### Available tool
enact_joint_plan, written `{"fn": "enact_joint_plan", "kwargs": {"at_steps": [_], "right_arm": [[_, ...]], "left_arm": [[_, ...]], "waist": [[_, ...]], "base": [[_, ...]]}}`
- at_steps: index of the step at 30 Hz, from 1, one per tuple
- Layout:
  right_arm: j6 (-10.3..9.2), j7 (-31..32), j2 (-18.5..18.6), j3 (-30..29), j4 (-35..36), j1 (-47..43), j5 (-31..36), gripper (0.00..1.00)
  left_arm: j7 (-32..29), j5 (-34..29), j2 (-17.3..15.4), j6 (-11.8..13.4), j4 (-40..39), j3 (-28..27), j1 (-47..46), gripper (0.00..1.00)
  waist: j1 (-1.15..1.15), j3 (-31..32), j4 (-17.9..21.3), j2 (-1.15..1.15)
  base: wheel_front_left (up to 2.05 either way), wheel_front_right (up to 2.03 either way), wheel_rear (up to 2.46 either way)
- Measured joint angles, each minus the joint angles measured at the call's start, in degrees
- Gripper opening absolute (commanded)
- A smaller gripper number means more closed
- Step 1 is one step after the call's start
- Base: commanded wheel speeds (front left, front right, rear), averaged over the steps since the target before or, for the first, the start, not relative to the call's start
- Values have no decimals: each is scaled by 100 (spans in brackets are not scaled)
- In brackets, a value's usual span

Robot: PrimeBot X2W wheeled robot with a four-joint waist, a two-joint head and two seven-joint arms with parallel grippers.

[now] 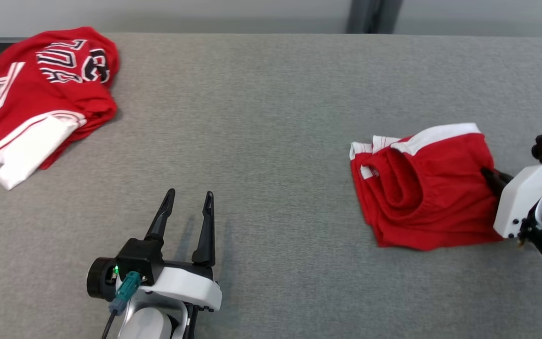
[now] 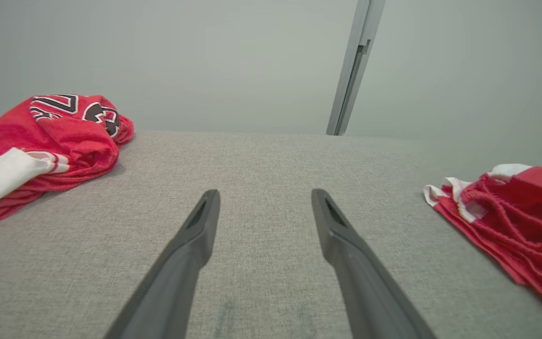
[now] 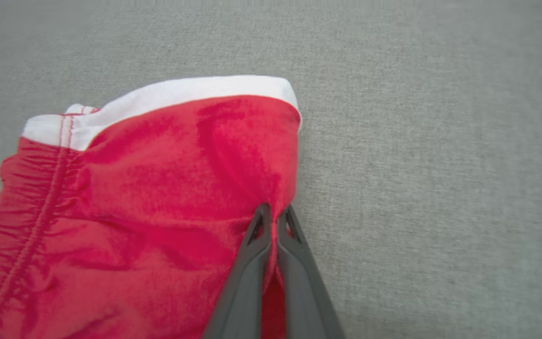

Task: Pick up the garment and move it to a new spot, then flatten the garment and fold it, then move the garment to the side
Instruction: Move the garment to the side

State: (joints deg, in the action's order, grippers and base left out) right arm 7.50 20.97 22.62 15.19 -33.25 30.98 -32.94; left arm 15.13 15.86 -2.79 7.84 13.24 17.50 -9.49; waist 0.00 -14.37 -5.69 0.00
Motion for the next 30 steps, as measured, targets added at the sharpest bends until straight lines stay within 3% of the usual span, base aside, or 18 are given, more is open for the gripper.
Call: {"fn": "enact_joint_plan", "kwargs": {"at_steps": [10, 21, 26, 30], "right_arm": [[0, -280, 257, -74, -112, 565, 389, 0], [0, -617, 192, -92, -455, 1296, 746, 0], [0, -792, 185, -97, -710, 1544, 802, 0], [0, -1037, 328, -69, -966, 1759, 1116, 0]], "left_arm": [[0, -348, -31, -174, 51, 14, -226, 100], [-103, -646, -260, -274, -10, 156, -700, 100], [-222, -679, -287, -267, -244, 198, -862, 100], [-278, -672, -308, -245, -446, 211, -862, 100]], "waist": [[0, -287, 905, 0], [0, -782, 2006, 0], [0, -1051, 2237, 0], [0, -1145, 2185, 0]], "base": [[0, 0, 0], [0, 0, 0], [0, 0, 0], [0, 0, 0]]}}
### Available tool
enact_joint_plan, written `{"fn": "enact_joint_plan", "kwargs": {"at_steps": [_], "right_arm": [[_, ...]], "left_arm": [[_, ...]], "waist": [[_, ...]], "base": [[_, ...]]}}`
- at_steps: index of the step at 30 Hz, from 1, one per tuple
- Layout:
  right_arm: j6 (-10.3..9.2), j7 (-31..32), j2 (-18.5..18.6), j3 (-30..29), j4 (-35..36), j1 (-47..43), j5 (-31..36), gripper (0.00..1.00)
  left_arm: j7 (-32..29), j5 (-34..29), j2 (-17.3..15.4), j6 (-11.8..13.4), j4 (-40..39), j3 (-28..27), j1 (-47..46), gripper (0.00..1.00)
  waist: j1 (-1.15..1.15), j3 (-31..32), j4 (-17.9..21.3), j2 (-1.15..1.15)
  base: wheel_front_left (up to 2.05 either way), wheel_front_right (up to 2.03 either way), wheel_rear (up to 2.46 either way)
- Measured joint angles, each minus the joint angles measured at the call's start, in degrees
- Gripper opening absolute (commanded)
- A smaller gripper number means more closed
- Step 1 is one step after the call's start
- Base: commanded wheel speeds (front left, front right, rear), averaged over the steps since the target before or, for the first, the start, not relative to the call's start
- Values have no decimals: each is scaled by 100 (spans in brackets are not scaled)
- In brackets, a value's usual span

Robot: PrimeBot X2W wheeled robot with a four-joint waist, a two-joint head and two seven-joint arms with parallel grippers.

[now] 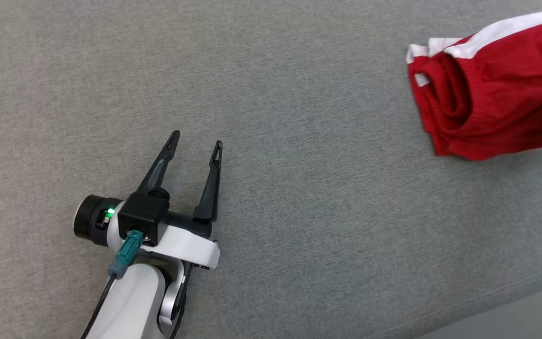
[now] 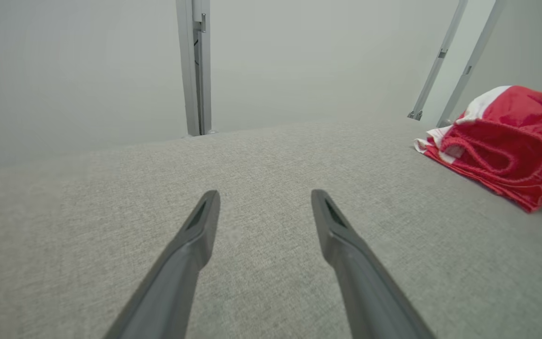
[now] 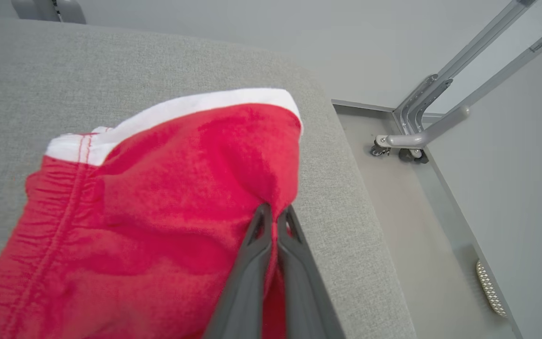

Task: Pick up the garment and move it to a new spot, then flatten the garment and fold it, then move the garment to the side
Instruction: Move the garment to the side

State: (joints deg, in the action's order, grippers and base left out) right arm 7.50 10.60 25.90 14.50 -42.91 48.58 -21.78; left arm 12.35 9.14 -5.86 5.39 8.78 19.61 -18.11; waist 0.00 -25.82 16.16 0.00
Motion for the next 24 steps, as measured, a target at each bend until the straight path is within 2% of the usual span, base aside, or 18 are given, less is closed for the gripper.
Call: {"fn": "enact_joint_plan", "kwargs": {"at_steps": [3, 11, 16, 17, 18, 19, 20, 24], "right_arm": [[0, -178, 136, -56, -268, 208, 334, 0], [0, -600, 457, -669, -1241, 750, 1179, 0], [0, -832, 494, -1146, -1753, 952, 1625, 0], [0, -929, 509, -1229, -1815, 964, 1761, 16], [0, -1065, 526, -1295, -1869, 968, 1909, 44], [0, -1224, 530, -1367, -1904, 968, 2035, 54], [0, -1330, 520, -1459, -1940, 973, 2159, 100], [0, -1535, 328, -1714, -2154, 984, 2488, 100]], "left_arm": [[-25, 48, -19, 46, -112, -38, 19, 100], [-22, 97, -42, 108, -265, -31, 103, 100], [3, 108, -44, 130, -278, -15, 121, 100], [7, 116, -41, 130, -274, -7, 121, 100], [13, 131, -36, 130, -269, 3, 121, 100], [24, 148, -34, 130, -254, 13, 120, 100], [27, 149, -27, 130, -243, 20, 121, 100], [55, 168, -23, 147, -175, 24, 126, 100]], "waist": [[0, -31, -130, 0], [0, -107, -626, 0], [0, -138, -833, 0], [0, -140, -859, 0], [0, -138, -884, 0], [0, -134, -908, 0], [0, -123, -924, 0], [0, -39, -934, 0]], "base": [[0, 0, 0], [0, 0, 0], [0, 0, 0], [0, 0, 0], [0, 0, 0], [0, 0, 0], [0, 0, 0], [0, 0, 0]]}}
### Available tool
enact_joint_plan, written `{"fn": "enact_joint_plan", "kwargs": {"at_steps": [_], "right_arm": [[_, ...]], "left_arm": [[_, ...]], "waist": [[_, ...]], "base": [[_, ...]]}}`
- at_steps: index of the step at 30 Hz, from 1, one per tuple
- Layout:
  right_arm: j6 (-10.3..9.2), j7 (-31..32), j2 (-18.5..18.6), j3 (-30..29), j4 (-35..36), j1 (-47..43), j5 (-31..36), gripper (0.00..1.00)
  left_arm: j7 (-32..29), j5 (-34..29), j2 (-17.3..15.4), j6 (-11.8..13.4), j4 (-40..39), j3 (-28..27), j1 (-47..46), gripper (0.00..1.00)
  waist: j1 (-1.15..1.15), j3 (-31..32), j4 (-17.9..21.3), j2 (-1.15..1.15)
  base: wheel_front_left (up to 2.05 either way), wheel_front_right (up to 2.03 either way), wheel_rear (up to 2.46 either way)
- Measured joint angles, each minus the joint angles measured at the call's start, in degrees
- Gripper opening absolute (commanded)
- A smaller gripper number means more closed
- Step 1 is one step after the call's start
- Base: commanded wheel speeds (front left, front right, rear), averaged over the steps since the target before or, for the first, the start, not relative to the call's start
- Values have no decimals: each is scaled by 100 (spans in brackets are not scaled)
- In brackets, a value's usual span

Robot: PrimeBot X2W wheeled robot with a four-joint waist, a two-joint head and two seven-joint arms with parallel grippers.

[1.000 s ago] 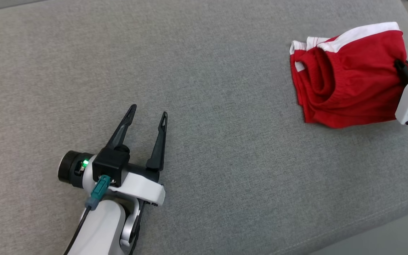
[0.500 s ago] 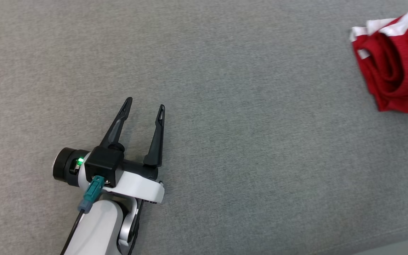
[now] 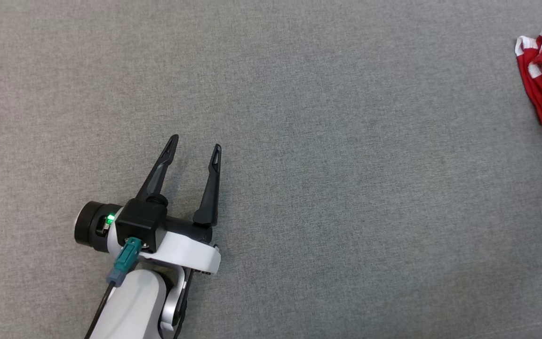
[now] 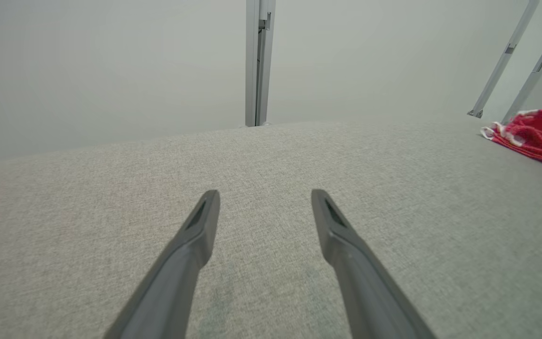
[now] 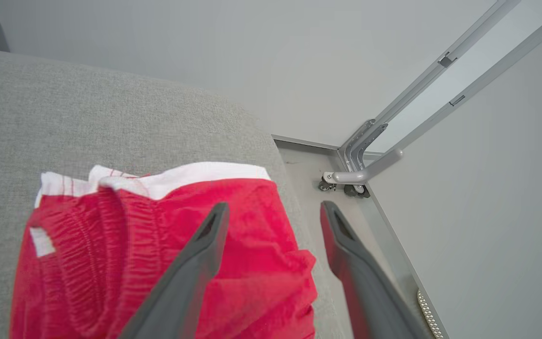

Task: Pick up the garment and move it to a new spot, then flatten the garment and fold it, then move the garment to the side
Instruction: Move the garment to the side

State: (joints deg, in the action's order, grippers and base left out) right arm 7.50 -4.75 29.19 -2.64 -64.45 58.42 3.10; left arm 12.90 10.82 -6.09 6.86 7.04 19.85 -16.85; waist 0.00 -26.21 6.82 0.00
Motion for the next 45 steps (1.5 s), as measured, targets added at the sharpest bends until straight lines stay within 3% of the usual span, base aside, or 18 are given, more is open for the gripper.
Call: {"fn": "enact_joint_plan", "kwargs": {"at_steps": [10, 23, 30, 36, 45], "right_arm": [[0, -510, -514, 12, -171, -4, 285, 100], [0, -966, -1243, 911, 135, -445, -524, 100], [0, -1010, -1496, 1246, 971, -1279, -1180, 100], [0, -1024, -1768, 1009, 2220, -2343, -1428, 100], [0, -1027, -2313, 415, 4047, -3885, -904, 100]], "left_arm": [[74, 153, 51, 10, 211, 36, 58, 100], [175, 528, 48, 43, 710, -327, 201, 100], [200, 721, 101, 21, 939, -434, 494, 100], [209, 829, 148, 79, 1049, -524, 857, 100], [209, 865, 224, 188, 892, -666, 1238, 100]], "waist": [[0, 381, 63, 0], [0, 1256, 20, 0], [0, 1802, -129, 0], [0, 2107, -312, 0], [0, 2173, -578, 0]], "base": [[0, 0, 0], [0, 0, 0], [0, 0, 0], [0, 0, 0], [0, 0, 0]]}}
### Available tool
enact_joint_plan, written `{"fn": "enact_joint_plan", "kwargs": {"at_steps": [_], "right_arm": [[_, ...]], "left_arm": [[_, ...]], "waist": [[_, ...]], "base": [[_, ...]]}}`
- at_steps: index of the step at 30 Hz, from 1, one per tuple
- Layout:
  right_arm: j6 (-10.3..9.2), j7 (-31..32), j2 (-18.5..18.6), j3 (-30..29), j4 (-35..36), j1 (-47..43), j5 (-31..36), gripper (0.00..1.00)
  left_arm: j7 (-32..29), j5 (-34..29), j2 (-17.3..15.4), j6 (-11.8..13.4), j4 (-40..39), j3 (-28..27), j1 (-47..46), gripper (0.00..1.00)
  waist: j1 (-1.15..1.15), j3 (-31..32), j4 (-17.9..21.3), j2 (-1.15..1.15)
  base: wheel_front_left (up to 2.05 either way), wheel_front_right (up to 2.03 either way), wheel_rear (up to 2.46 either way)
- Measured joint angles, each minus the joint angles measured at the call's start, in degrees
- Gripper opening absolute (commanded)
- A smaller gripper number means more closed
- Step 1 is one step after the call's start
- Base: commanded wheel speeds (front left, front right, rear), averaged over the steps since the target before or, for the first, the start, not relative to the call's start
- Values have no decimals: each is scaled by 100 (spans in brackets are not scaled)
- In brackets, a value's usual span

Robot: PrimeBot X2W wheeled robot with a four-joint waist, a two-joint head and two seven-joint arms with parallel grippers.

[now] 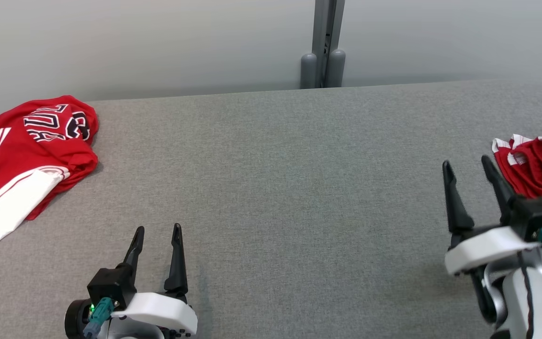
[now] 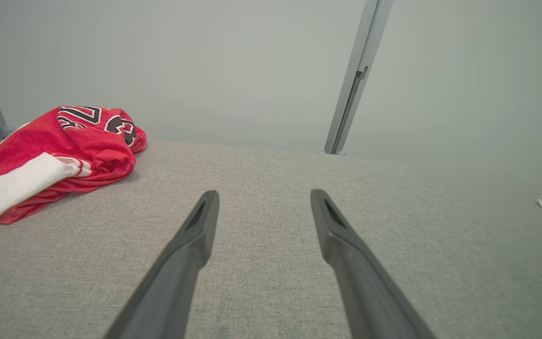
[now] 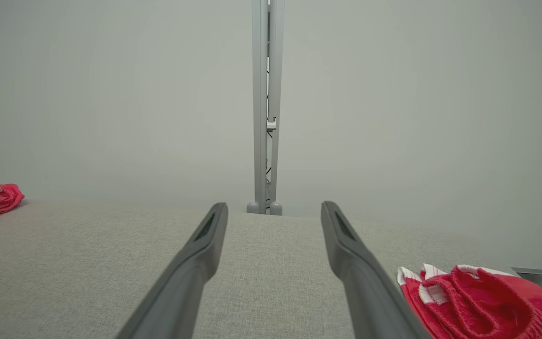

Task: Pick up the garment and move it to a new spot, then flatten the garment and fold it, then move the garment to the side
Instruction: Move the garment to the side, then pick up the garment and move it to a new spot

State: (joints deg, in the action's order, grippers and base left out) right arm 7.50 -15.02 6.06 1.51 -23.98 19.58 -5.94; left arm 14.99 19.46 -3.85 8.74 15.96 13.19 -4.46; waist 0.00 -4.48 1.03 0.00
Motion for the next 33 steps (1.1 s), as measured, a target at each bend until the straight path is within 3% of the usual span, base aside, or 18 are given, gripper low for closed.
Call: {"fn": "enact_joint_plan", "kwargs": {"at_steps": [4, 10, 33], "right_arm": [[0, 98, -249, -63, 501, -597, 226, 100], [0, 114, -316, -49, 881, -1099, -47, 100], [0, 63, -331, 21, 794, -1209, -318, 100]], "left_arm": [[1, -78, 43, 49, -91, -58, 54, 100], [2, -178, 68, 62, -119, -113, 76, 100], [9, -357, 99, -54, 7, -183, -28, 100]], "waist": [[0, 13, -86, 0], [0, 52, -184, 0], [0, 21, -217, 0]], "base": [[0, 0, 0], [0, 0, 0], [0, 0, 0]]}}
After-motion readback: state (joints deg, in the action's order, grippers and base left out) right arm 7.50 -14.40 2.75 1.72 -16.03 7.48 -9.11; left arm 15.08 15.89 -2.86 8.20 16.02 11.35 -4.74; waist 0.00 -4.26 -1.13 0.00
